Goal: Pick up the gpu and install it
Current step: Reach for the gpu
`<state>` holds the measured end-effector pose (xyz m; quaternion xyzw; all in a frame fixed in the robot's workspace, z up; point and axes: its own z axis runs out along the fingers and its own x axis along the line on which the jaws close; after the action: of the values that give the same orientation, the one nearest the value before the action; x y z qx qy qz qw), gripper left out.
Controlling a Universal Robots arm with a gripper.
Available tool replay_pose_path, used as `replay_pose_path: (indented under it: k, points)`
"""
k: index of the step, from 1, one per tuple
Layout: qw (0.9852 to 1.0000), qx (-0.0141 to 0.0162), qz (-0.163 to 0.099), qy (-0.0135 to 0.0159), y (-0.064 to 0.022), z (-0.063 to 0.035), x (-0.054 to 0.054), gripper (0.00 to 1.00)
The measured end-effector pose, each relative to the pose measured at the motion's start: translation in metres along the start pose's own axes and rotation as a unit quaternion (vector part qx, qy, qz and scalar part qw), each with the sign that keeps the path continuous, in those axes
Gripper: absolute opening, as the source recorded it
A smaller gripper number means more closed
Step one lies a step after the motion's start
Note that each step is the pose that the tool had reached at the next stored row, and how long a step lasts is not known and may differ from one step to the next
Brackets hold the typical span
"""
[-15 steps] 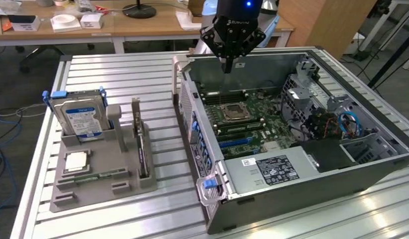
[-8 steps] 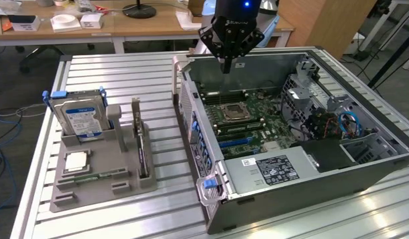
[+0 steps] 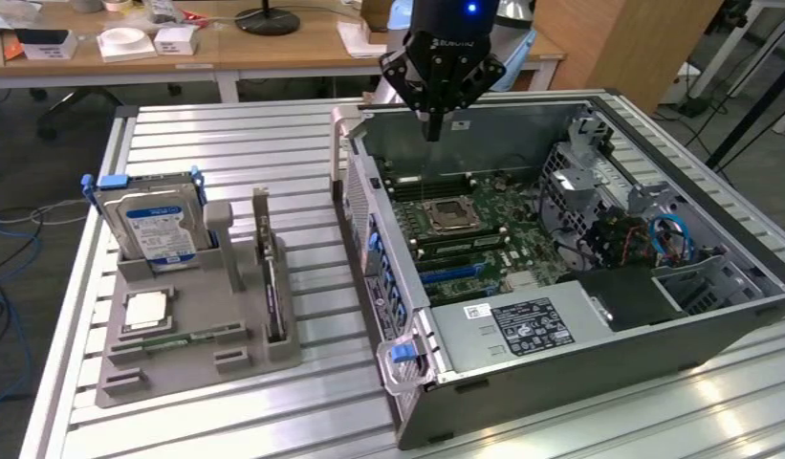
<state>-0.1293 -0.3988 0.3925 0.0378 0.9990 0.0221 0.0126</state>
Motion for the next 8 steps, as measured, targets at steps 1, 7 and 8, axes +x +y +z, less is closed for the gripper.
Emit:
replay_pose_path:
  k: [1,7,8]
  points:
    - [1.0,0.0,0.0,0.0,0.0,0.0,0.0005,0.11]
    - [1.0,0.0,0.0,0.0,-0.0003,-0.0001,0.0035,0.11]
    - [1.0,0.0,0.0,0.0,-0.0003,-0.0001,0.004,0.11]
